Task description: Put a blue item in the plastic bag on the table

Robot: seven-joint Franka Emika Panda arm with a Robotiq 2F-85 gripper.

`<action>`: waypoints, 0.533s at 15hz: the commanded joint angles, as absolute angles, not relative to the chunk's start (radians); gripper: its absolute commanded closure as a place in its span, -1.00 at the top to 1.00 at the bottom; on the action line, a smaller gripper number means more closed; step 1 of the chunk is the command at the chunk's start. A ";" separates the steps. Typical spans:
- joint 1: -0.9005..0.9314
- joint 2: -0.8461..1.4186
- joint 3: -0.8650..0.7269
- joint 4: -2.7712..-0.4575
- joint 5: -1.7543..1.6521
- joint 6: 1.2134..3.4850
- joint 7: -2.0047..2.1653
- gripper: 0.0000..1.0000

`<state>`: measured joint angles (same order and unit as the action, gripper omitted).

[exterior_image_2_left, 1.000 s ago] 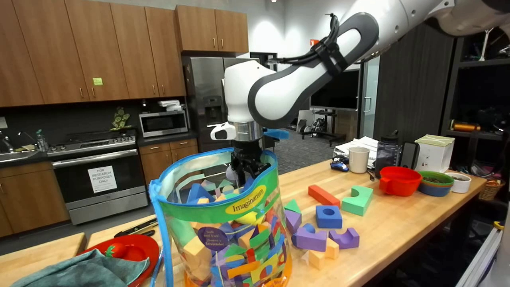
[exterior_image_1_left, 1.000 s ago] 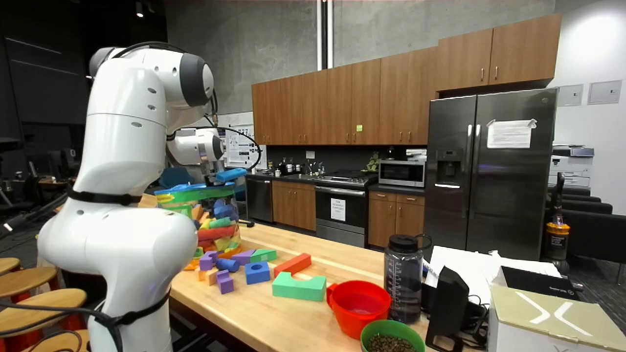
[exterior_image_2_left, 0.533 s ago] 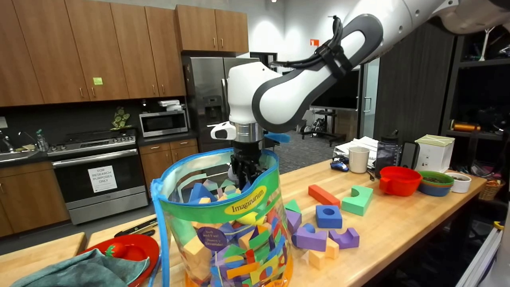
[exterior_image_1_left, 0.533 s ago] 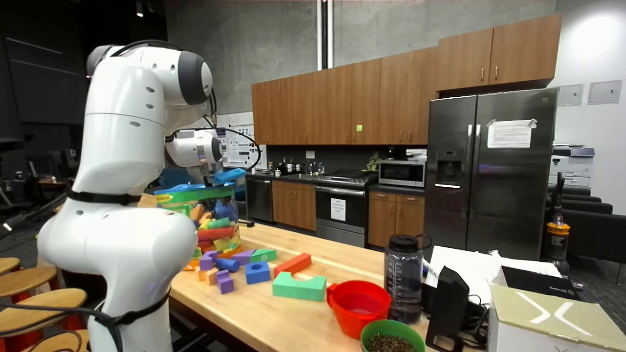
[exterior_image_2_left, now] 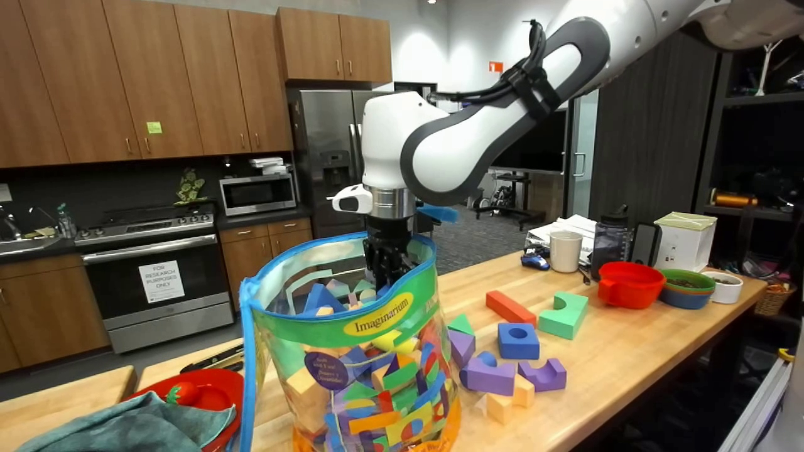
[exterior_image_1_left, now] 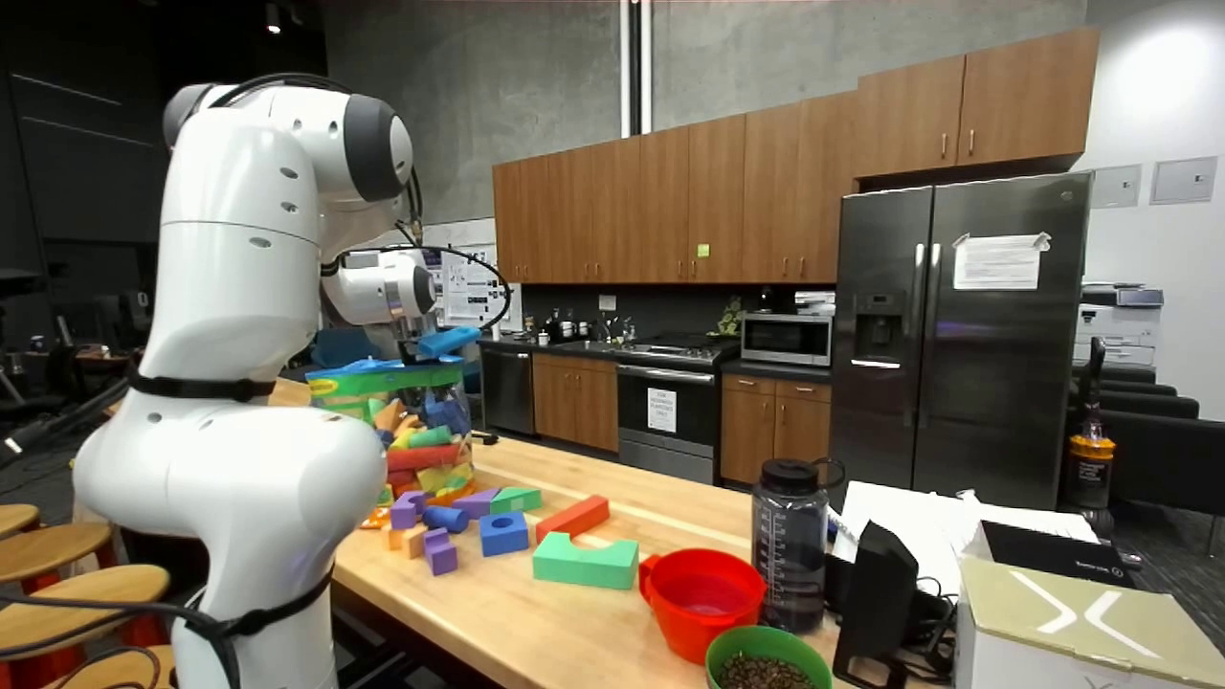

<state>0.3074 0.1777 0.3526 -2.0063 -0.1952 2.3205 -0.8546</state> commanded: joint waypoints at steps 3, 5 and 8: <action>0.293 0.134 0.342 -1.956 -0.188 2.328 -0.877 -0.65; 0.291 0.134 0.337 -1.911 -0.200 2.322 -0.887 -0.65; 0.286 0.135 0.327 -1.850 -0.222 2.313 -0.912 -0.65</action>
